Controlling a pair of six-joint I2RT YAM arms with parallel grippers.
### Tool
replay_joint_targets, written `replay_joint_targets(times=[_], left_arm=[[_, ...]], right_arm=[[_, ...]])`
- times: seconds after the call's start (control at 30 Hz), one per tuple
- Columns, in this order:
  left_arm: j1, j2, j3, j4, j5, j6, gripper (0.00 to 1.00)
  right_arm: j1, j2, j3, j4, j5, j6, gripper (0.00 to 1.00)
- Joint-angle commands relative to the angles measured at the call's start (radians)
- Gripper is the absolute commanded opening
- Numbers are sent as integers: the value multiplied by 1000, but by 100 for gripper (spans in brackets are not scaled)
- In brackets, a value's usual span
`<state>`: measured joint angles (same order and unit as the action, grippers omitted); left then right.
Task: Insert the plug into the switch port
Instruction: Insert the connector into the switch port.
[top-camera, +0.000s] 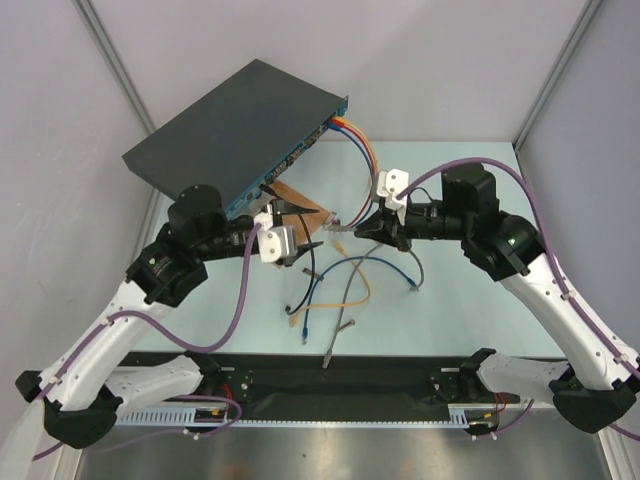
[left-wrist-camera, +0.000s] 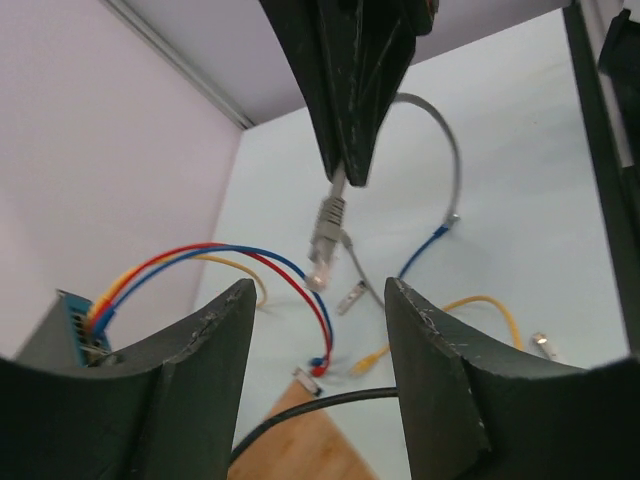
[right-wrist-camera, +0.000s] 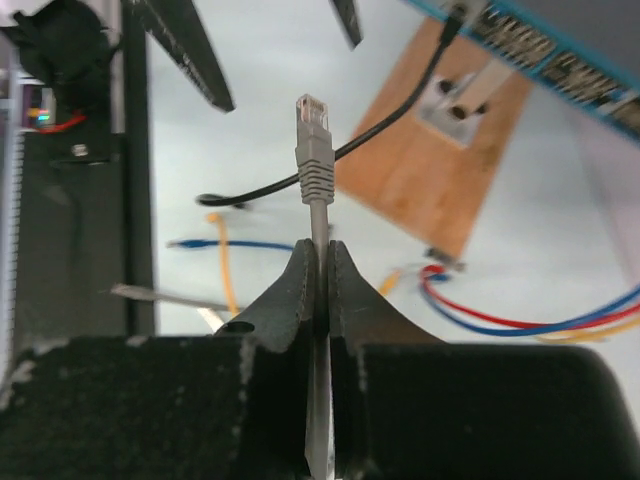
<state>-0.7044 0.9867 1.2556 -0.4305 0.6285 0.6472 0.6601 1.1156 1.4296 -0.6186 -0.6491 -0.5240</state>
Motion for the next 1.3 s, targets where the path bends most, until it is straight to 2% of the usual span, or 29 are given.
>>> replay_joint_targets(times=[0.0, 0.27, 0.53, 0.63, 0.73, 0.77, 0.8, 0.83, 0.87, 0.9, 0.93, 1.0, 1.07, 1.1, 1.17, 1.2, 1.27], left_arm=[[-23, -5, 1, 9, -35, 198, 59], [-53, 10, 10, -25, -47, 281, 54], [-67, 23, 21, -33, -55, 307, 42], [-72, 33, 34, -56, -39, 308, 33], [-78, 49, 56, -106, -16, 295, 16], [-78, 50, 60, -117, -10, 284, 3], [-78, 55, 65, -122, -6, 231, 0], [-78, 67, 82, -122, -9, 189, 0], [-78, 76, 94, -125, -16, 139, 1], [-78, 90, 109, -135, -38, 12, 0], [-78, 122, 148, -154, -45, -51, 0], [-78, 168, 189, -227, -64, -239, 0], [-72, 228, 235, -289, -58, -363, 0], [-69, 245, 248, -307, -49, -479, 0], [-58, 306, 290, -368, -14, -579, 0], [-47, 328, 301, -384, 11, -680, 0], [-2, 362, 309, -380, 135, -779, 0]], right_arm=[[-5, 1, 35, 5, -109, 165, 0], [-10, 23, 57, 23, -139, 217, 0], [-10, 33, 61, 20, -153, 213, 0], [-10, 43, 64, 16, -165, 216, 0], [-10, 46, 61, 25, -176, 217, 0], [-8, 46, 63, 28, -176, 217, 0], [-11, 46, 63, 28, -158, 214, 2], [-11, 47, 58, 28, -138, 217, 10], [-20, 46, 55, 36, -112, 217, 29], [-36, 40, 54, 42, -68, 217, 40], [-84, 36, 49, 62, -49, 220, 59], [-144, 21, 52, 80, -20, 226, 74], [-211, 12, 77, 76, 2, 196, 90], [-217, 3, 87, 66, 15, 168, 92], [-220, -10, 109, 34, 54, 82, 94], [-218, -19, 117, 16, 55, 53, 95], [-214, -45, 126, -30, 46, -36, 100]])
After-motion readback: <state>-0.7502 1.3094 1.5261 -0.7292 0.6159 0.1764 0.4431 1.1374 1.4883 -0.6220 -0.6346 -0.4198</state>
